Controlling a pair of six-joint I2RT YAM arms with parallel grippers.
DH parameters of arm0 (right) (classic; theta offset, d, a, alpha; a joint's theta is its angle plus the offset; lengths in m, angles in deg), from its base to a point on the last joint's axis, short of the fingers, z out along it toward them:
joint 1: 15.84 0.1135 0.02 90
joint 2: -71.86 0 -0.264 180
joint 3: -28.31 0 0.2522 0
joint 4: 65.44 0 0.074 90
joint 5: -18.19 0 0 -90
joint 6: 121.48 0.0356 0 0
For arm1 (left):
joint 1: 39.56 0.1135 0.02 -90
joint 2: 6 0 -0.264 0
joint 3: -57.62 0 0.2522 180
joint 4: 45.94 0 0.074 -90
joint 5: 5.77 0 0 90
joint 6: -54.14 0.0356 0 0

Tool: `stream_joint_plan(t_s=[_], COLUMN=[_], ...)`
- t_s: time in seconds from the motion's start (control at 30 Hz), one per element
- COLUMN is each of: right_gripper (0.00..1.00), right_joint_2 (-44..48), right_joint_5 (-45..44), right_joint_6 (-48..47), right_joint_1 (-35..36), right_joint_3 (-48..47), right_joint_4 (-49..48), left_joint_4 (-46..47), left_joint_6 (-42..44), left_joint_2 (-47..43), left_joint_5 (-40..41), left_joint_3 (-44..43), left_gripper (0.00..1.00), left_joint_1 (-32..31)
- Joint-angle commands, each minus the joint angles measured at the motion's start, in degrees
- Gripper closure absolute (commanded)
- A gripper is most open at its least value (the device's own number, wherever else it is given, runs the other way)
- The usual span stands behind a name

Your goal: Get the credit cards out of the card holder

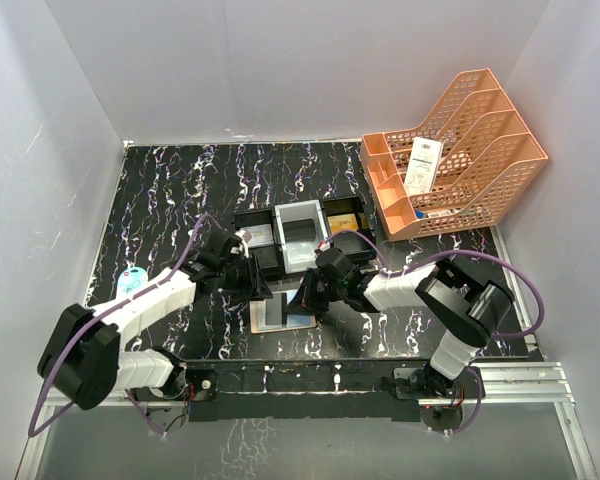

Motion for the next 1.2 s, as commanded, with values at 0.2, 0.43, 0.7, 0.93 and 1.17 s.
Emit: stream_joint_plan(t_s=[0.2,0.43,0.7,0.93,1.17], right_gripper=[1.00,1.00,1.00,1.00,1.00], right_joint_2=[0.4,1.0,2.5,3.6,2.6], right_joint_5=[0.6,0.4,1.1,1.7,2.3], right_joint_6=[-0.3,-0.5,-1.3,-1.2,-1.2], right_joint_1=[-0.4,-0.6,-1.8,-2.7,-2.7], right_joint_3=[-0.1,-0.1,0.8,1.9,1.1], right_joint_4=[-2.0,-1.0,-0.7,-1.6,-2.2], left_joint_4=[1.4,0.2,-2.7,-2.0,-2.6], left_joint_6=[-2.1,-2.1,-1.3,-0.5,0.0], left_joint_2=[6.9,7.5,9.4,8.4,3.0], left_joint_5=[0.0,1.6,3.5,1.3,0.5], left_joint_3=[1.5,3.3,2.0,2.4,-3.3], left_gripper=[0.79,0.81,0.84,0.83,0.72], left_joint_1=[-0.8,-0.8,-0.9,-1.0,-2.8])
